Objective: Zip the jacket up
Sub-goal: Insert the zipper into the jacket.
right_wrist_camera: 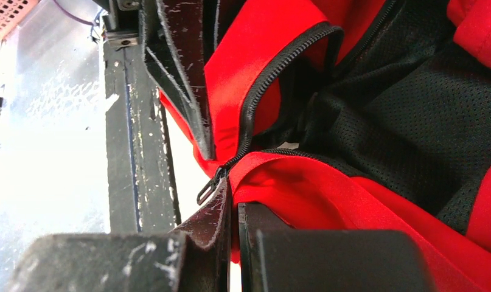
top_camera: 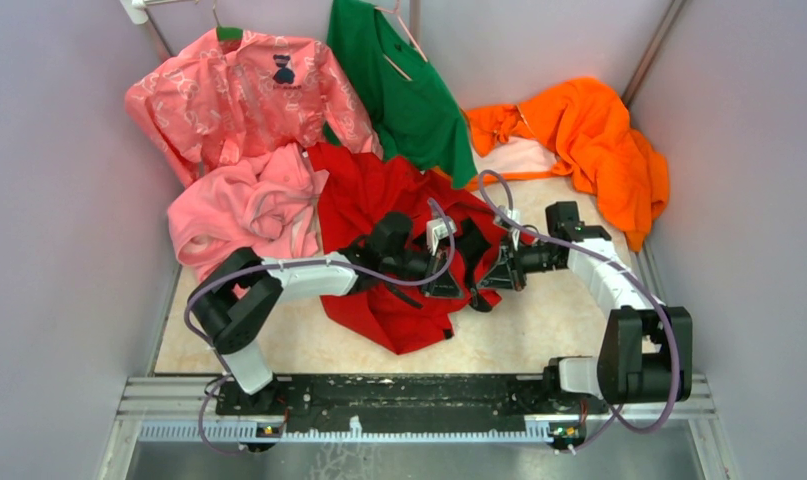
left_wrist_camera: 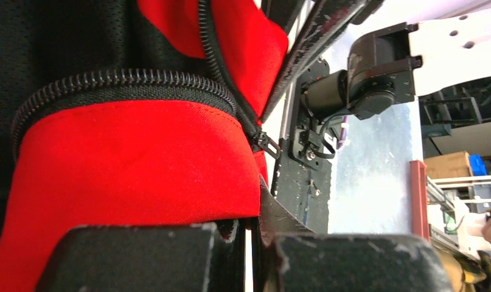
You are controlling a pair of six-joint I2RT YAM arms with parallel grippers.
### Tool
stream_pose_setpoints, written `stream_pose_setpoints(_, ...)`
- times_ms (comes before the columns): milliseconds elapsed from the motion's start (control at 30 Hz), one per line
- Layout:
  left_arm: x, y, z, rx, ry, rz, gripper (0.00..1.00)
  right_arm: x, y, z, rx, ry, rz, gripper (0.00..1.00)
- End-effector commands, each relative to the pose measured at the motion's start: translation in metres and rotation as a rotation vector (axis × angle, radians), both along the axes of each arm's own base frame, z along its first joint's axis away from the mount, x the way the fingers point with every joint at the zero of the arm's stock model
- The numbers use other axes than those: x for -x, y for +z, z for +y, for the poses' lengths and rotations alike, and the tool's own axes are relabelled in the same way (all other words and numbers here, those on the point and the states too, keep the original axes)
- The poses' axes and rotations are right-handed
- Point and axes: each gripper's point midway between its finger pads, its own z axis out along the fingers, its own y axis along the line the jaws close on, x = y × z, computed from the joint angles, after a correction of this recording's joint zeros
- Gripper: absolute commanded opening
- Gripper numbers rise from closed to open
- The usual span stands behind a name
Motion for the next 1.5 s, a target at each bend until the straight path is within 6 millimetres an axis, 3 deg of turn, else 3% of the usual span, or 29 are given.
stream_pose_setpoints(0, 0.022, -0.004, 0.002, 0.001, -0.089, 0.079, 0.0, -0.016, 0.001, 0.001, 0.02, 0.001, -0.109, 0.0)
stream_pose_setpoints(400, 0.023, -0.012, 0.0, -0.033, -0.109, 0.141, 0.0, -0.018, -0.003, 0.003, 0.017, -0.023, -0.071, 0.0)
stream_pose_setpoints(633, 0.007, -0.02, 0.008, -0.052, -0.022, 0.237, 0.0, -0.014, -0.005, 0.0, 0.042, -0.004, -0.087, 0.1)
stream_pose_setpoints(900, 0.007, -0.023, 0.009, -0.049, -0.022, 0.272, 0.0, -0.013, -0.01, -0.009, 0.121, 0.011, -0.139, 0.29)
stream_pose_setpoints(1167, 0.013, -0.021, 0.006, -0.027, -0.083, 0.285, 0.0, -0.016, 0.004, -0.023, 0.22, -0.036, -0.292, 0.48)
stream_pose_setpoints(1467, 0.013, -0.024, 0.006, -0.053, -0.084, 0.309, 0.0, -0.003, 0.03, -0.024, 0.231, 0.03, -0.503, 0.53)
